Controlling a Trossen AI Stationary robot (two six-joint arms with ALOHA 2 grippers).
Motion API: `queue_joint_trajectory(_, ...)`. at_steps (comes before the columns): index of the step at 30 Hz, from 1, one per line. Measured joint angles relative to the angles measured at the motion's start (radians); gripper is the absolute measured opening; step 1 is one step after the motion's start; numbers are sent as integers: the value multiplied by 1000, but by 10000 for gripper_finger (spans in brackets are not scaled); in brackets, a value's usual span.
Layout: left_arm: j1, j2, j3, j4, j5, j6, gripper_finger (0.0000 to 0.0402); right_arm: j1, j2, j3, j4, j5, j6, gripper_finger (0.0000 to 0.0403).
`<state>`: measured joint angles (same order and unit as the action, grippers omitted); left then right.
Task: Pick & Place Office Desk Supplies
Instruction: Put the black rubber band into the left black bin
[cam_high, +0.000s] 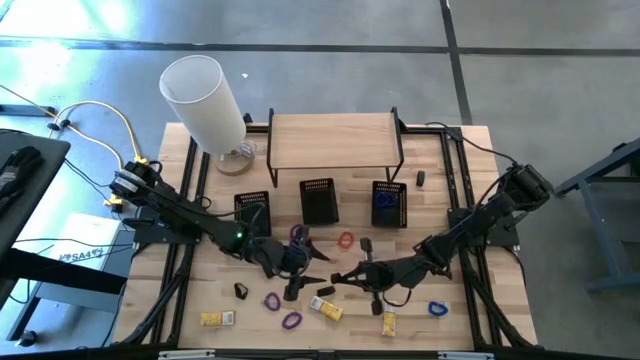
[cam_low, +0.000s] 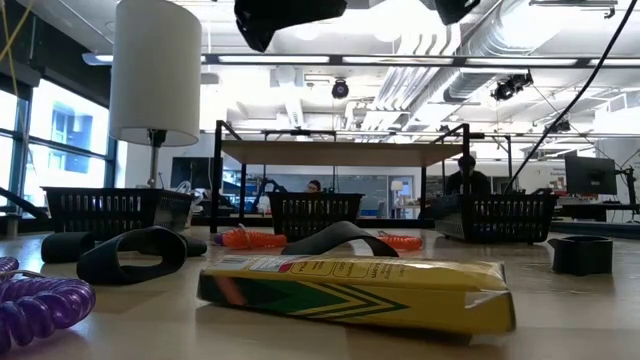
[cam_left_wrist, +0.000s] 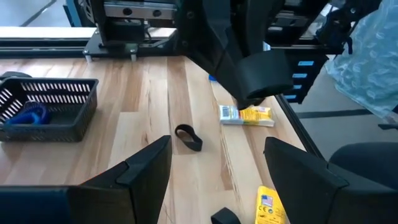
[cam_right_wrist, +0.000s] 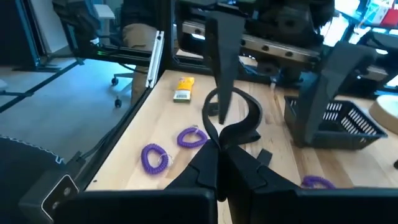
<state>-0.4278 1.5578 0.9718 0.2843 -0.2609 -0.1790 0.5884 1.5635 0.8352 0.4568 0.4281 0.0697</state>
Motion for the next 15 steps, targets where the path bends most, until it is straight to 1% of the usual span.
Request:
queue_joint_trajectory(5,2,5,0,54,-4,23,250,-7,0,0,24,2,-21,3)
queue_joint_trajectory(15,14,44,1,169,-9,53,250,-30,0,0,12,-1,-16,3)
